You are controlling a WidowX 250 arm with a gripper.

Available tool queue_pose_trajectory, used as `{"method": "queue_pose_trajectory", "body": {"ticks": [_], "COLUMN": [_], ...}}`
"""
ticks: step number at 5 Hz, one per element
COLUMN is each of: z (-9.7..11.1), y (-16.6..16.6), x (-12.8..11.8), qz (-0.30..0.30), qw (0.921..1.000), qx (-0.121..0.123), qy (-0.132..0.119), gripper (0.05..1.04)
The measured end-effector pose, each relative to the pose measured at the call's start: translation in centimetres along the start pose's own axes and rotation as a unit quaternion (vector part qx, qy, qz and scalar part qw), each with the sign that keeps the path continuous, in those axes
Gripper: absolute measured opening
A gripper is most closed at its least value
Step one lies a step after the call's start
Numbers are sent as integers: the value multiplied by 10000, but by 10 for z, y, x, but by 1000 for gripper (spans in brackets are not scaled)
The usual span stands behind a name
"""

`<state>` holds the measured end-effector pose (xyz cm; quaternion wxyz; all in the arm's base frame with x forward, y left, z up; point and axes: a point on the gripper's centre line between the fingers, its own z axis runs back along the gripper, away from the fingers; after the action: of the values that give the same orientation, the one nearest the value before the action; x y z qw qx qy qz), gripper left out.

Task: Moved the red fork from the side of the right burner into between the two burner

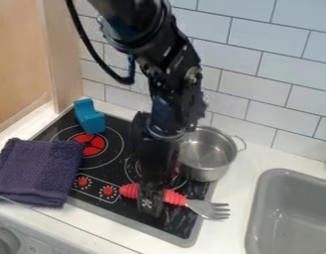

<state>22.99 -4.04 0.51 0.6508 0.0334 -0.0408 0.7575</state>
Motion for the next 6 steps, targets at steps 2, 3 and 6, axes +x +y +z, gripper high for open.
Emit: {"method": "queue_pose_trajectory", "body": {"ticks": [2, 3, 6], "z": [-7, -7, -2], "y": [0, -1, 1], "x": [-6, -6, -5], "qz": [-257, -254, -275], "qw": [9995, 9995, 9996], "qx": [145, 128, 43], "qy": [100, 101, 106], "gripper": [654, 388, 344]}}
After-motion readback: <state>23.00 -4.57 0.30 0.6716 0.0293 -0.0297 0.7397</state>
